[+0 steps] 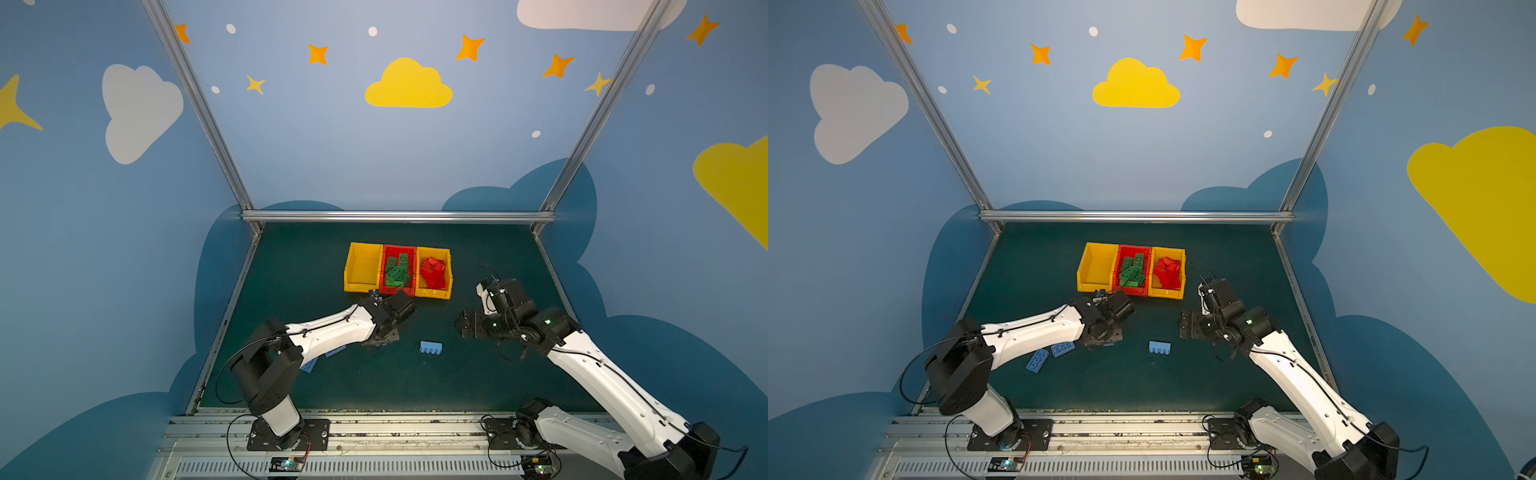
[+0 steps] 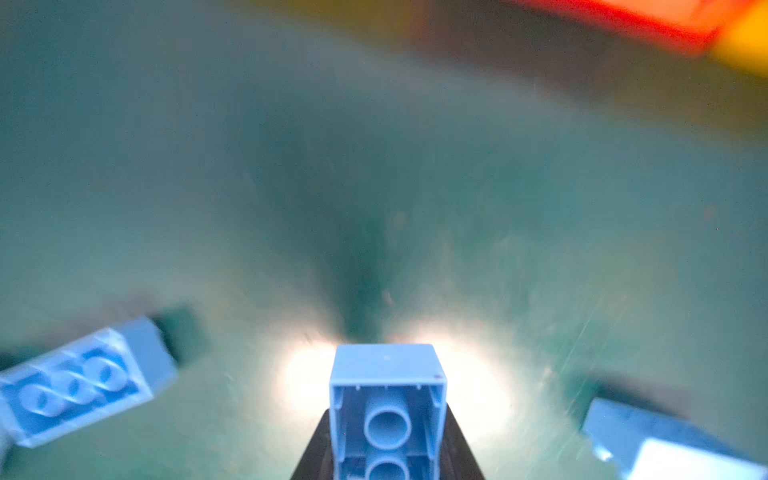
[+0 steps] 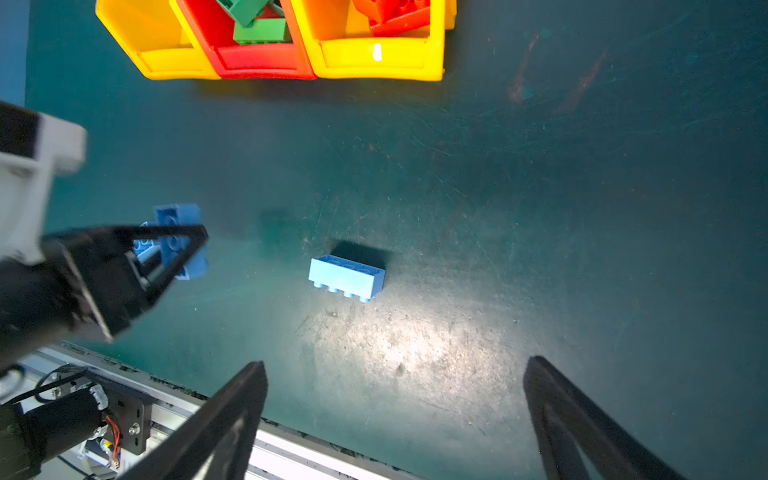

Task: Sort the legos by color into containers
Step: 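Carry the blue brick with the left gripper into the nearest yellow bin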

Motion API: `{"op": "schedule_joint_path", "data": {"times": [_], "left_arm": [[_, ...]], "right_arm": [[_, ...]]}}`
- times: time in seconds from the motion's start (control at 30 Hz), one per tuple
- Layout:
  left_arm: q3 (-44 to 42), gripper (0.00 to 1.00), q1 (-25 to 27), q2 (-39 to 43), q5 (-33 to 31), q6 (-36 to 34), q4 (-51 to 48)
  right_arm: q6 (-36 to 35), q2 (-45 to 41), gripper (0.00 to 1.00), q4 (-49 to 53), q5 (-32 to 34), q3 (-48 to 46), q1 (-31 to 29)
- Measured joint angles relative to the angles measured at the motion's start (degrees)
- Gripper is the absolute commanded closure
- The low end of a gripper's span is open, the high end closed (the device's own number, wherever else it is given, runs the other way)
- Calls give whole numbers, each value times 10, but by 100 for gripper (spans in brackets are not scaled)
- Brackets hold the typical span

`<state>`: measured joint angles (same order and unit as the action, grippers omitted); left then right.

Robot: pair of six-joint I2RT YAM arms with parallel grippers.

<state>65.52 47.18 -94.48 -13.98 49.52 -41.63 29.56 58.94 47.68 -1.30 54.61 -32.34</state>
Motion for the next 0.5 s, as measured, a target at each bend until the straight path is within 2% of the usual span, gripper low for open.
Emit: {"op": "schedule_joint_path", "data": {"times": [0.13,0.27,0.37,0.5], "left_arm": [[53,80,-69,-3,-9,-40,-15],[142,79,-143,-30,-6,-79,-20],[226,79,-187,-80,-5,-107,-24],[352,77,-221,-180,2,-144,-39]], "right_arm": [[0,4,6,-3,-3,11,0],[-1,10,6,-5,-7,17,0],[-3,23,6,-8,-11,18,1],[-5,40,6,-8,-17,22,4]]}}
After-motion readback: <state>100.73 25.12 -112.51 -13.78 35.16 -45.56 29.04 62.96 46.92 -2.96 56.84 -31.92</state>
